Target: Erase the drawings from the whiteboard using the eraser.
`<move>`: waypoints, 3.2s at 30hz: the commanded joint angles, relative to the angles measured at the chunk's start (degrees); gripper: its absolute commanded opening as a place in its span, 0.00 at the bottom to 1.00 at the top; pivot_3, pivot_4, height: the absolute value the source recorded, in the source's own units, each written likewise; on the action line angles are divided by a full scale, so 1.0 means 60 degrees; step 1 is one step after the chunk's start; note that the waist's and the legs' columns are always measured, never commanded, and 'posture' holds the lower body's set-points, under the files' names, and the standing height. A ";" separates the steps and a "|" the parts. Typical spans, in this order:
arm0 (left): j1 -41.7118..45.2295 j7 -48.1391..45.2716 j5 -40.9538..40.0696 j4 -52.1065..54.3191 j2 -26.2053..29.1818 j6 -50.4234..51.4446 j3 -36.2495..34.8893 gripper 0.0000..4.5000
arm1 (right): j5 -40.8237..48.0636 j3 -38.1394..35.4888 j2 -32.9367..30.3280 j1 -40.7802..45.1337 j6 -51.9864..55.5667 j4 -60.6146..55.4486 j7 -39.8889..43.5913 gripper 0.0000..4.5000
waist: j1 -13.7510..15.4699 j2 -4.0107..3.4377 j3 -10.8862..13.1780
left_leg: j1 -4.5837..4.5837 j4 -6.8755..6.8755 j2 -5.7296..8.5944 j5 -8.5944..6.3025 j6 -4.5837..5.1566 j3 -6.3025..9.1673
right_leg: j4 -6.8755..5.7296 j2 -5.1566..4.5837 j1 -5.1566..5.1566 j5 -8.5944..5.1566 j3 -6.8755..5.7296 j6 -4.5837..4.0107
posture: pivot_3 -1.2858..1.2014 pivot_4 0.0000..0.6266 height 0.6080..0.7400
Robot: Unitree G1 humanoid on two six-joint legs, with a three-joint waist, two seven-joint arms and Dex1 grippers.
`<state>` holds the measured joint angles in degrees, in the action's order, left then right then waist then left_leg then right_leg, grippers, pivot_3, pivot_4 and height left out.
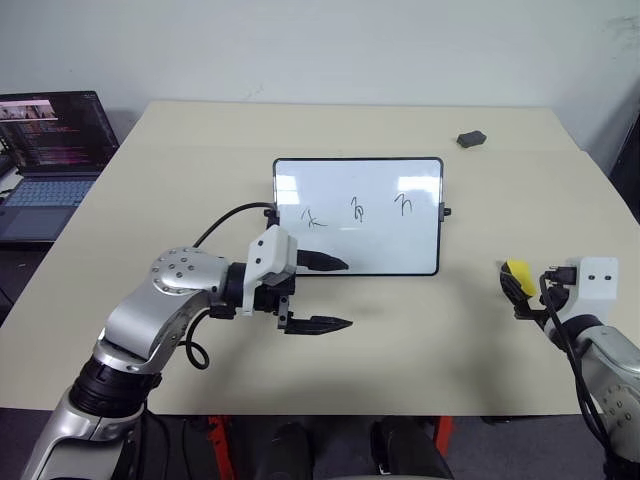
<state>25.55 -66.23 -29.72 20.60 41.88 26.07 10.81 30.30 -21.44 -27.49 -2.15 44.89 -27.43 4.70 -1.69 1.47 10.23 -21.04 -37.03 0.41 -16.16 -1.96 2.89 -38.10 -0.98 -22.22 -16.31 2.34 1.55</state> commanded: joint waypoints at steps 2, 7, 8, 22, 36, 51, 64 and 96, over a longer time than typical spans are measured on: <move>0.0429 0.0050 0.0313 0.0331 -0.0293 0.0031 0.0419 1.00 | -0.0103 -0.0035 -0.0103 0.0757 0.0172 0.0518 0.0111 1.00 | -0.0012 0.0000 0.0000 | 0.0000 0.0001 0.0000 0.0000 0.0000 0.0000 | 0.0000 0.0002 0.0000 0.0000 0.0000 0.0000 | 0.52 0.24 1.00; 0.0569 0.0333 0.0488 0.0276 -0.0663 0.0087 0.0496 1.00 | -0.0475 -0.0003 -0.0207 0.1285 0.0023 0.1356 0.0258 1.00 | -0.0002 0.0000 0.0000 | 0.0000 0.0001 -0.0001 0.0000 0.0001 0.0005 | -0.0001 0.0003 0.0000 0.0000 -0.0004 -0.0001 | 0.52 0.24 1.00; 0.0556 0.0358 0.0483 0.0314 -0.0690 0.0121 0.0489 1.00 | -0.0531 -0.0001 -0.0232 0.1359 -0.0005 0.1498 0.0332 1.00 | -0.0005 0.0000 0.0000 | -0.0001 0.0002 -0.0002 0.0000 0.0001 0.0007 | -0.0001 0.0003 0.0000 0.0000 -0.0006 -0.0001 | 0.52 0.24 1.00; 0.0406 0.0583 0.0643 0.0196 -0.0609 0.0226 0.0313 1.00 | -0.1645 0.0605 -0.0263 0.2346 -0.0831 0.3373 0.0947 1.00 | -0.0006 0.0000 0.0000 | 0.0000 -0.0002 0.0000 0.0000 0.0001 0.0002 | -0.0005 0.0003 -0.0001 0.0001 -0.0001 -0.0001 | 0.52 0.24 1.00; 0.0128 0.0670 0.0574 0.0300 -0.0499 0.0302 0.0078 1.00 | -0.1499 0.0301 -0.0160 0.2624 -0.0897 0.4010 0.1192 1.00 | -0.0011 -0.0001 0.0000 | 0.0002 -0.0004 -0.0001 0.0000 0.0001 0.0002 | -0.0010 0.0001 -0.0001 0.0002 -0.0001 -0.0002 | 0.52 0.24 1.00; 0.0060 0.0684 0.0583 0.0210 -0.0392 0.0288 0.0030 1.00 | -0.1476 0.0168 0.0089 0.2601 -0.0861 0.4230 0.1286 0.29 | -0.0014 -0.0001 -0.0001 | 0.0003 -0.0006 -0.0002 0.0000 0.0001 0.0001 | -0.0016 0.0001 0.0000 0.0002 0.0000 -0.0003 | 0.52 0.24 1.00; -0.0803 0.1849 0.0588 0.0559 -0.0095 0.1077 -0.0995 1.00 | -0.1853 0.0078 0.0123 0.1879 -0.2170 0.2990 0.1330 0.29 | -0.0021 -0.0002 -0.0001 | 0.0005 -0.0003 -0.0005 0.0000 0.0001 0.0003 | -0.0021 0.0000 -0.0005 0.0002 -0.0001 -0.0002 | 0.52 0.24 1.00; 0.0873 0.5681 0.1101 0.0420 -0.2319 0.3383 -0.0488 1.00 | -0.3911 0.3172 0.1794 0.5040 -0.6554 0.3866 0.1862 0.28 | -0.0049 0.0005 0.0003 | 0.0008 -0.0120 -0.0001 0.0001 -0.0003 0.0014 | -0.0143 0.0001 -0.0010 0.0001 -0.0003 -0.0002 | 0.52 0.24 1.00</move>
<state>29.77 -32.93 -23.48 22.07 28.17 46.13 8.58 7.74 -2.96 -17.18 26.61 7.92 -3.53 16.15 -1.98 1.50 10.24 -20.99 -37.75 0.40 -16.15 -1.98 2.98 -38.97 -0.97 -22.28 -16.31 2.31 1.54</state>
